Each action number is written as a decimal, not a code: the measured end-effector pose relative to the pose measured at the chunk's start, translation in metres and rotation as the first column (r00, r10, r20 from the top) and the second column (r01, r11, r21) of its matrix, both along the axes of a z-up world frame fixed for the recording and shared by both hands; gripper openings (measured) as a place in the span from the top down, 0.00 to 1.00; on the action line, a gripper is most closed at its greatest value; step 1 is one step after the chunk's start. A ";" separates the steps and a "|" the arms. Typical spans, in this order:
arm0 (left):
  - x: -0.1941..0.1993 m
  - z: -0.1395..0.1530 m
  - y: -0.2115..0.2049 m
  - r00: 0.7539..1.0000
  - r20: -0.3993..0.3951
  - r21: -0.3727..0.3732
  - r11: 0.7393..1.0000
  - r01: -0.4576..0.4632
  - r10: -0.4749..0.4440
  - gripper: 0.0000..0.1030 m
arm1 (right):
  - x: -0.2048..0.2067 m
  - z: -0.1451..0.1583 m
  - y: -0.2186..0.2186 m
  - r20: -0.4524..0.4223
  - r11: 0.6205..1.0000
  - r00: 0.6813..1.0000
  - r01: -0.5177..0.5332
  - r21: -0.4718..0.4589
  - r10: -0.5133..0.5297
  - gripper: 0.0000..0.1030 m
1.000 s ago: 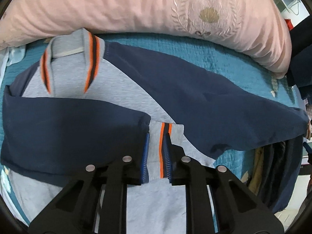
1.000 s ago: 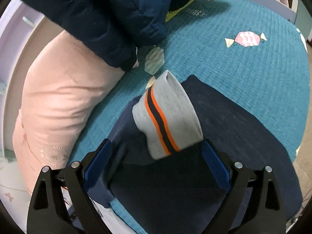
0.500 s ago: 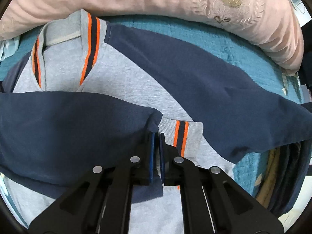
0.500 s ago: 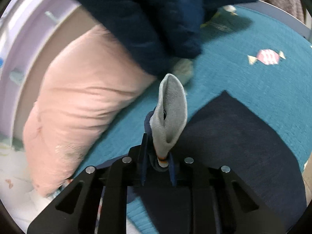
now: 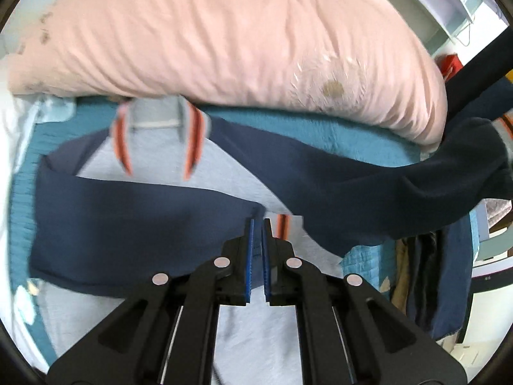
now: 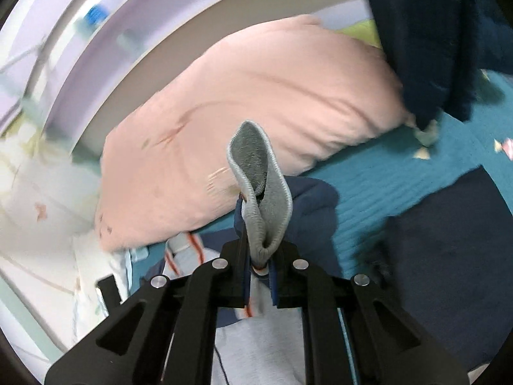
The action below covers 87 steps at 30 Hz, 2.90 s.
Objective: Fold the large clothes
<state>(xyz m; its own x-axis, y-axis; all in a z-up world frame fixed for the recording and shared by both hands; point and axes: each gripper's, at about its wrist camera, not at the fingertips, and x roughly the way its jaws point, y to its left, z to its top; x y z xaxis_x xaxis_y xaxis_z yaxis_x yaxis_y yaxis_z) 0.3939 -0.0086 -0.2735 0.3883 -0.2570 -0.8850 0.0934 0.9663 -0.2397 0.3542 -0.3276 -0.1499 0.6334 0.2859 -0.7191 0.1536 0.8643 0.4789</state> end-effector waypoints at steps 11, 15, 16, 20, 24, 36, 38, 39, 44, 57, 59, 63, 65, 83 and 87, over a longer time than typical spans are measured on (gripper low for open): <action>-0.046 0.040 0.110 0.989 0.058 -0.043 0.991 -0.130 0.132 0.94 | 0.004 -0.005 0.183 -0.035 0.961 0.961 -0.275 0.009 0.275 0.92; -0.064 0.041 0.154 0.979 0.069 -0.046 0.981 -0.190 0.193 0.94 | 0.002 -0.016 0.241 -0.064 0.937 0.935 -0.349 -0.001 0.348 0.92; -0.068 0.040 0.166 0.975 0.067 -0.047 0.977 -0.208 0.211 0.94 | 0.002 -0.022 0.256 -0.076 0.932 0.929 -0.363 0.002 0.362 0.92; -0.078 0.034 0.204 0.965 0.053 -0.022 0.967 -0.255 0.256 0.94 | 0.011 -0.053 0.296 -0.131 0.919 0.910 -0.394 0.028 0.394 0.92; -0.088 0.023 0.238 0.954 0.041 -0.012 0.955 -0.298 0.298 0.94 | 0.026 -0.085 0.332 -0.196 0.915 0.897 -0.403 0.000 0.395 0.92; -0.097 -0.022 0.275 0.937 -0.043 0.003 0.938 -0.348 0.347 0.94 | 0.043 -0.145 0.387 -0.239 0.876 0.844 -0.449 0.176 0.481 0.51; -0.096 -0.025 0.272 0.937 -0.049 0.002 0.939 -0.345 0.345 0.94 | 0.039 -0.133 0.380 -0.190 0.879 0.860 -0.449 0.160 0.473 0.40; -0.095 -0.026 0.269 0.939 -0.052 0.005 0.940 -0.341 0.340 0.94 | 0.039 -0.127 0.372 -0.179 0.886 0.869 -0.439 0.151 0.461 0.38; -0.082 -0.033 0.244 0.952 -0.060 -0.004 0.954 -0.301 0.300 0.94 | 0.043 -0.114 0.319 -0.177 0.929 0.912 -0.364 0.066 0.370 0.37; -0.057 -0.102 0.258 0.885 -0.286 -0.099 0.907 -0.409 0.368 0.76 | 0.034 -0.164 0.227 -0.336 0.940 0.899 -0.327 -0.094 0.280 0.37; -0.055 -0.109 0.269 0.866 -0.305 -0.135 0.882 -0.451 0.396 0.65 | 0.030 -0.166 0.227 -0.338 0.937 0.897 -0.336 -0.099 0.285 0.37; -0.048 -0.120 0.277 0.854 -0.340 -0.213 0.852 -0.477 0.393 0.64 | 0.027 -0.171 0.223 -0.344 0.937 0.895 -0.336 -0.096 0.286 0.37; -0.045 -0.124 0.275 0.853 -0.352 -0.227 0.849 -0.477 0.386 0.64 | 0.028 -0.174 0.217 -0.353 0.944 0.897 -0.316 -0.093 0.265 0.37; -0.001 -0.002 0.271 0.952 0.018 -0.238 0.926 -0.292 0.305 0.93 | 0.031 -0.214 0.159 -0.440 0.963 0.883 -0.237 -0.125 0.161 0.74; 0.012 -0.060 0.286 0.938 -0.129 -0.109 0.936 -0.336 0.322 0.93 | 0.028 -0.242 0.142 -0.458 0.979 0.879 -0.186 -0.078 0.131 0.85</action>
<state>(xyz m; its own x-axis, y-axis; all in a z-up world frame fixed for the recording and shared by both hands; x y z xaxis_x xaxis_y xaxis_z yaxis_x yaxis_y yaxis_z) 0.4058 0.2773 -0.3330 0.3752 -0.2444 -0.8941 -0.2575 0.8992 -0.3538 0.3821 -0.1852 -0.3916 0.1886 0.2520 -0.9492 0.1837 0.9404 0.2861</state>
